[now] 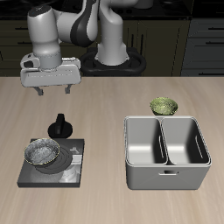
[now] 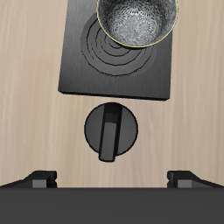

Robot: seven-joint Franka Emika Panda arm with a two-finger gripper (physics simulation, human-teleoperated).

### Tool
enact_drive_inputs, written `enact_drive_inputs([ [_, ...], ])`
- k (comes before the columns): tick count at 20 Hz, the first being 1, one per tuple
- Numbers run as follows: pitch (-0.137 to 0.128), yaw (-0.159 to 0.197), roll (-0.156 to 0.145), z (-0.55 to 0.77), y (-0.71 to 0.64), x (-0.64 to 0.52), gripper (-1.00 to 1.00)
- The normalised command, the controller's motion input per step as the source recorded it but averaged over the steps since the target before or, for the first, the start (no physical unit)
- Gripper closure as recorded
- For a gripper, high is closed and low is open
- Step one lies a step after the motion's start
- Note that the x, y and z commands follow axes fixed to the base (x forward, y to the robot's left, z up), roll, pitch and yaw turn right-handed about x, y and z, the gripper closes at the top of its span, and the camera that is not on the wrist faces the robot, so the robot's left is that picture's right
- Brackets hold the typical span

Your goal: Place the black bowl on the flat stove and turn on the flat stove

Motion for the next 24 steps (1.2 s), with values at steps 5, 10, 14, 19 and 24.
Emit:
enact_drive_inputs([
  [5,0.027,-0.044,-0.024,-0.34,-0.04,0.12,-1.0],
  [10,0.037,-0.03,-0.004,-0.3,0.02,-0.01,-1.0],
  [14,0.015,-0.023,-0.002,-0.21,0.03,-0.03,-1.0],
  [19,0.008,-0.024,0.005,-0.11,0.03,-0.07,-1.0],
  [24,0.004,-0.028,-0.009,-0.11,-0.01,-0.11,-1.0],
])
